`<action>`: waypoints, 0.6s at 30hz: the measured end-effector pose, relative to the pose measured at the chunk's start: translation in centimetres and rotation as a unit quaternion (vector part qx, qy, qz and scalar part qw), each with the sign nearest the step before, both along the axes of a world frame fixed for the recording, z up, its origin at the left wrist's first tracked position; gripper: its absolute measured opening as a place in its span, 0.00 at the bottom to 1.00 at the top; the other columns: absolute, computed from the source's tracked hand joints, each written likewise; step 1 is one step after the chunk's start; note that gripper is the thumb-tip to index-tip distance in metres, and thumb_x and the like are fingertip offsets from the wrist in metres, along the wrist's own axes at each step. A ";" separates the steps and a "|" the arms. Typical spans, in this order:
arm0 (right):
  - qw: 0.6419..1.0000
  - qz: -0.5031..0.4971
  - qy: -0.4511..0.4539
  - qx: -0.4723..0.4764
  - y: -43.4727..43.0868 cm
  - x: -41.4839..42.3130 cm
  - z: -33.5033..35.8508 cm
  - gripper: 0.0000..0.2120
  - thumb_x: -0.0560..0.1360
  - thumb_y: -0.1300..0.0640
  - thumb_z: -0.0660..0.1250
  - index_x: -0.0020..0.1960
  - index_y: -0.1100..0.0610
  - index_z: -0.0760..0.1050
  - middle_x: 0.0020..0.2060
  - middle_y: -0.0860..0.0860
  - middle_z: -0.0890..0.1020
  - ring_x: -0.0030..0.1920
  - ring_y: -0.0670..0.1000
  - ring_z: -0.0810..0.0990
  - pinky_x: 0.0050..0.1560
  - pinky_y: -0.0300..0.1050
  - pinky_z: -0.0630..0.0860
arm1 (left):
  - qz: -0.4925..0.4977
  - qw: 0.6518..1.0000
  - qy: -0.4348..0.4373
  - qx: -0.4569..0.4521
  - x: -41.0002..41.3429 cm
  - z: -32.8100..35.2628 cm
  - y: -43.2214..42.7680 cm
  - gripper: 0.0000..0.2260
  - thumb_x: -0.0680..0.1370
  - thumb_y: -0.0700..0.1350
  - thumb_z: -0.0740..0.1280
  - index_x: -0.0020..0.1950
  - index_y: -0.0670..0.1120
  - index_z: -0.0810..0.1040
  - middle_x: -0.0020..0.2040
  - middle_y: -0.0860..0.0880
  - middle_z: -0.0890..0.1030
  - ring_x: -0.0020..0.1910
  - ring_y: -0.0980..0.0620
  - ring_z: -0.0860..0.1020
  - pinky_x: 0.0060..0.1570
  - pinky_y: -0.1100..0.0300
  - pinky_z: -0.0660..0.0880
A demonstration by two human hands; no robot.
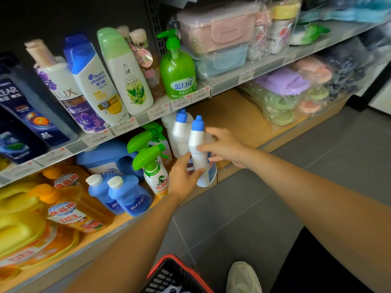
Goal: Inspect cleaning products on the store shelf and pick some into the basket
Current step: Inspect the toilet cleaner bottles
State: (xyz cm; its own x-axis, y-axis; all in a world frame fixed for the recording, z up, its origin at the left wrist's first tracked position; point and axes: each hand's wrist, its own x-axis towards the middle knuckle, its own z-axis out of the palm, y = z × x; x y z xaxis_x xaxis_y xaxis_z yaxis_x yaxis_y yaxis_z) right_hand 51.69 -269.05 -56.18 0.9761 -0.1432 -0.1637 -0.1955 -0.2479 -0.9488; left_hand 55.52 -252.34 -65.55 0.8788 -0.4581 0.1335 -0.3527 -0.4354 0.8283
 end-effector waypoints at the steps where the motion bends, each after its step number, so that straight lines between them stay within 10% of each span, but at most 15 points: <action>1: 0.999 0.005 -0.019 -0.031 0.0 0.0 0.0 0.18 0.73 0.58 0.73 0.59 0.42 0.78 0.45 0.42 0.84 0.51 0.48 0.83 0.50 0.51 0.84 | 0.000 1.000 -0.002 -0.002 0.2 -0.1 0.1 0.24 0.75 0.41 0.76 0.70 0.46 0.75 0.58 0.49 0.76 0.57 0.49 0.79 0.55 0.52 0.82; 6: 0.965 -0.040 -0.067 -0.252 0.1 1.2 -1.4 0.30 0.71 0.48 0.76 0.70 0.46 0.71 0.54 0.53 0.72 0.55 0.54 0.75 0.55 0.48 0.74 | 0.112 0.993 -0.009 -0.022 -0.8 -0.7 -0.8 0.24 0.78 0.40 0.72 0.73 0.46 0.73 0.62 0.46 0.80 0.55 0.49 0.81 0.56 0.51 0.80; 18: 0.991 -0.105 -0.007 -0.078 0.2 3.0 -3.1 0.35 0.69 0.49 0.78 0.72 0.50 0.69 0.60 0.51 0.81 0.58 0.54 0.81 0.57 0.57 0.80 | 0.134 0.991 0.006 -0.019 0.8 -1.2 -1.4 0.16 0.77 0.43 0.74 0.64 0.47 0.81 0.53 0.48 0.86 0.47 0.52 0.84 0.47 0.60 0.80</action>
State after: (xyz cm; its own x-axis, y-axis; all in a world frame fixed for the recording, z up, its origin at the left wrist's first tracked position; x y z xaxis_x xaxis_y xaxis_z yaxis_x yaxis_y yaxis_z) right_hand 54.65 -268.80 -59.24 0.9242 -0.3656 -0.1102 -0.2455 -0.3479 -0.9048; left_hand 56.37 -253.70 -66.78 0.9698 -0.2033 0.1345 -0.2186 -0.4810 0.8490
